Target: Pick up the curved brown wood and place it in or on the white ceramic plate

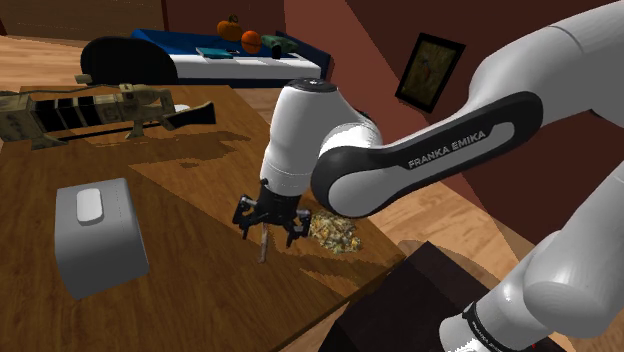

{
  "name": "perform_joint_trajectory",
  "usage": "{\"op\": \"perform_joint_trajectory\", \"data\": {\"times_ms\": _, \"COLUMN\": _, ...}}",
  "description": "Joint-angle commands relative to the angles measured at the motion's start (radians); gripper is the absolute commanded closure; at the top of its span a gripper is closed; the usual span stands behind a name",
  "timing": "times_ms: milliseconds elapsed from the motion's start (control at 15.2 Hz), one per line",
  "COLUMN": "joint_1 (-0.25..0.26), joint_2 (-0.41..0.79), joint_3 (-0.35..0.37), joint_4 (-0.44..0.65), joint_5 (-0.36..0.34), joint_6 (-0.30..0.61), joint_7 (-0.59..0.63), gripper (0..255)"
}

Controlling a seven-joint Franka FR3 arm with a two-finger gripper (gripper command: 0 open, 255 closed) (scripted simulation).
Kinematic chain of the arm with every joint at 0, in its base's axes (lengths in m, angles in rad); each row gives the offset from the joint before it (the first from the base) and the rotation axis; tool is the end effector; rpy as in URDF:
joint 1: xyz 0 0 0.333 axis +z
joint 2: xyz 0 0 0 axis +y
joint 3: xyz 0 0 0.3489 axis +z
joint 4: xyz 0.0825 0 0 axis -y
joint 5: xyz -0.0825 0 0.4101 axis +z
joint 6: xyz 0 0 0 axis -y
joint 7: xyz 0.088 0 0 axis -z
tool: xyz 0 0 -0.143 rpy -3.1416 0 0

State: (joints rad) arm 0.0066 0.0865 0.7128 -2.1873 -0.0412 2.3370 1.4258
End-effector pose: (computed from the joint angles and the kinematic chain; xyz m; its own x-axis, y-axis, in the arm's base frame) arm 0.4350 0.3764 0.3461 0.7758 -0.6309 -0.0120 -0.6293 -0.7722 -0.0878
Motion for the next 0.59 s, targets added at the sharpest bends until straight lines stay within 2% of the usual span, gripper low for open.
{"op": "perform_joint_trajectory", "data": {"times_ms": 0, "joint_1": 0.005, "joint_2": 0.026, "joint_3": -0.003, "joint_4": -0.005, "joint_5": -0.024, "joint_6": 0.023, "joint_7": 0.019, "gripper": 0}}
{"op": "perform_joint_trajectory", "data": {"times_ms": 198, "joint_1": 0.012, "joint_2": 0.056, "joint_3": -0.009, "joint_4": -0.013, "joint_5": -0.053, "joint_6": 0.053, "joint_7": 0.04, "gripper": 0}}
{"op": "perform_joint_trajectory", "data": {"times_ms": 528, "joint_1": 0.012, "joint_2": 0.056, "joint_3": -0.01, "joint_4": -0.013, "joint_5": -0.053, "joint_6": 0.053, "joint_7": 0.04, "gripper": 0}}
